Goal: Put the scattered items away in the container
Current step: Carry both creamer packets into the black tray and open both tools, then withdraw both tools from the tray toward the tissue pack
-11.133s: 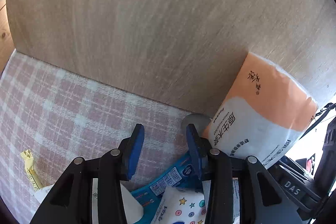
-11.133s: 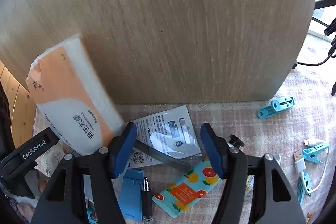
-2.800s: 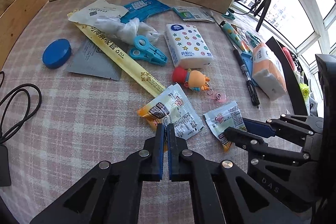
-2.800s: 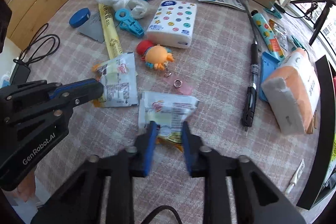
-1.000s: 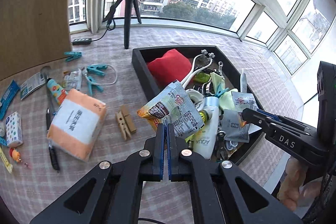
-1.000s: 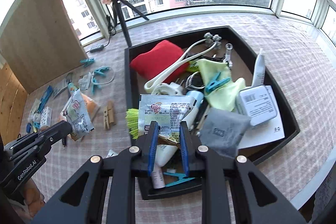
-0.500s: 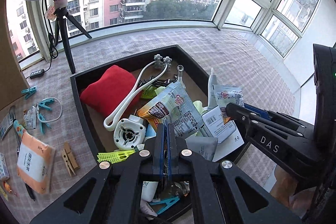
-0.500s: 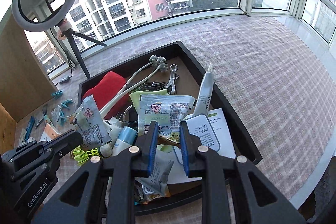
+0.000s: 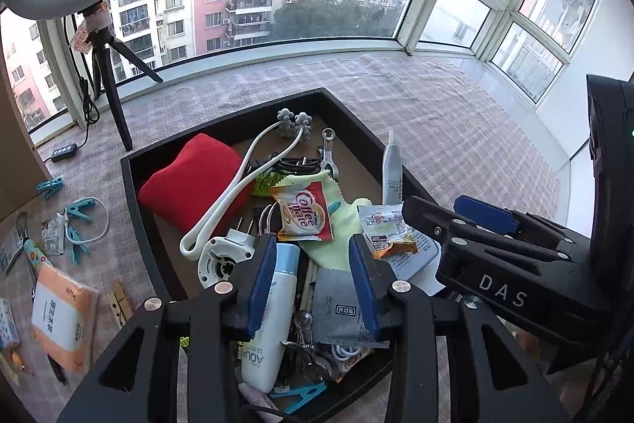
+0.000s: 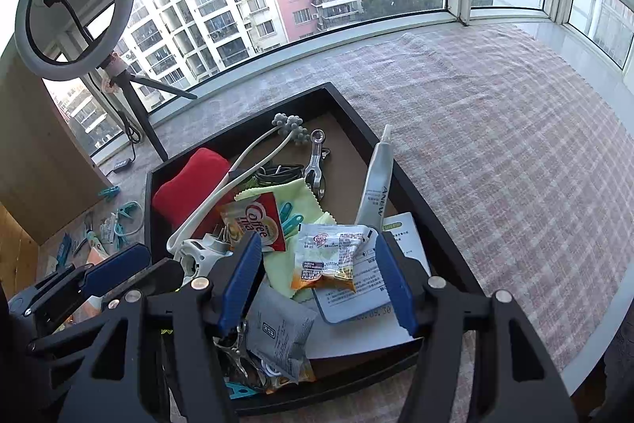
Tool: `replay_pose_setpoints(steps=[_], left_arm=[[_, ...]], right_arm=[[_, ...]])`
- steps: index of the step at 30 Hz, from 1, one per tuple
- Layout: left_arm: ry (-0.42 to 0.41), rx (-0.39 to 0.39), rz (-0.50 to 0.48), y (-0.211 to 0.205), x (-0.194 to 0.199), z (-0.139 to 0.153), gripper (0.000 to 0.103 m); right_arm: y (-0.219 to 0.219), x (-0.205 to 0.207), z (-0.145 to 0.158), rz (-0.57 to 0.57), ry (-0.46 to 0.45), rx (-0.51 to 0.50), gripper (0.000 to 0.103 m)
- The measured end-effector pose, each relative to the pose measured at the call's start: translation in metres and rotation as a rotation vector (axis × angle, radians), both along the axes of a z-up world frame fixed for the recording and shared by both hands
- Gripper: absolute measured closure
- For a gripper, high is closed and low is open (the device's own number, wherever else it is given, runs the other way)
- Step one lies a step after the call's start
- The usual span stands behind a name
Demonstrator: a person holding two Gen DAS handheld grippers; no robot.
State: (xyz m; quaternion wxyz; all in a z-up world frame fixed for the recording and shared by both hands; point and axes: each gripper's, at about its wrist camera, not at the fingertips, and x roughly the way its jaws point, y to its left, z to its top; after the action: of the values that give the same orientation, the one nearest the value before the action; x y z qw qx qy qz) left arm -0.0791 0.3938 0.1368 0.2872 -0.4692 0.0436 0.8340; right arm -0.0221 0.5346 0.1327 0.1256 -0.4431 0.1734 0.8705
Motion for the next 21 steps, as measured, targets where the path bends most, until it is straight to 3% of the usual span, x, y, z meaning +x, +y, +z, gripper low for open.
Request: replay_pose_setpoints(steps=[10, 21], left_arm=[[-0.021, 0.004, 0.082, -0.037, 0.0, -0.001, 0.067], [-0.031, -0.009, 0.182, -0.129, -0.006, -0.003, 0.065]], right_arm=[[-0.027, -0.003, -0.004, 0.062, -0.005, -0.022, 0.044], [-0.094, -0.012, 0.001, 0.154, -0.002, -0.028, 0.044]])
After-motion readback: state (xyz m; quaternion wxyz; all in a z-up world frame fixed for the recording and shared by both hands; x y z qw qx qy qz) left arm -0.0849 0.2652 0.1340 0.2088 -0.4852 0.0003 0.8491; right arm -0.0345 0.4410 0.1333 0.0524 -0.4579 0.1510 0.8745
